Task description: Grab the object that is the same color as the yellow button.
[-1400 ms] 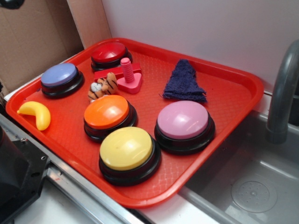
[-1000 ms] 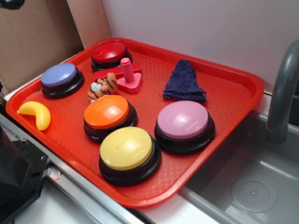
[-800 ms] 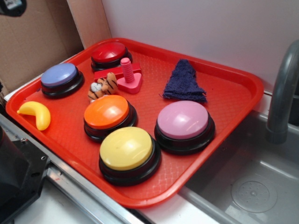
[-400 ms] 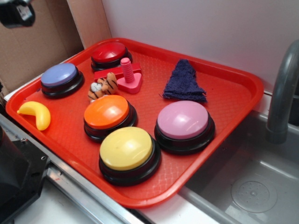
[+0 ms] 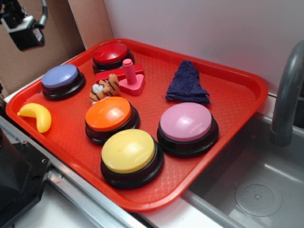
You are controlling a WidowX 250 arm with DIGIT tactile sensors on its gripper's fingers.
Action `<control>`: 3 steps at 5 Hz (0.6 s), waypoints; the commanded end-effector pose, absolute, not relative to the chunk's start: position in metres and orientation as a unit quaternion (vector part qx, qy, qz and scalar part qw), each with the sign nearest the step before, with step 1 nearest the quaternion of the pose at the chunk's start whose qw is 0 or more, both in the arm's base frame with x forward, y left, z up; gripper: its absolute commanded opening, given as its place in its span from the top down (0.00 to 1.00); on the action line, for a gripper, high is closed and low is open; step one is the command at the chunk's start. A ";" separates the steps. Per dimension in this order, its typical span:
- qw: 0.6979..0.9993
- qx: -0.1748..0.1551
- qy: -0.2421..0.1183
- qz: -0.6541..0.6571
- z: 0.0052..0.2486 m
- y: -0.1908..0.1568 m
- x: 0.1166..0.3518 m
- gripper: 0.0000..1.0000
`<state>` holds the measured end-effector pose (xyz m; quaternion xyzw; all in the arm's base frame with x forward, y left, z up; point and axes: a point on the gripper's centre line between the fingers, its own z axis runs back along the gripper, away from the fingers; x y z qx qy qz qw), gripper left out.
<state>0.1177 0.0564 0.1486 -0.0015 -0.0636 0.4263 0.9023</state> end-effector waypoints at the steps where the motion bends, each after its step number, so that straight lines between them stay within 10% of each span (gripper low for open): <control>1: 0.850 0.029 -0.060 0.523 0.110 0.085 0.122 0.00; 3: 0.827 0.052 -0.072 0.555 0.072 0.091 0.131 0.00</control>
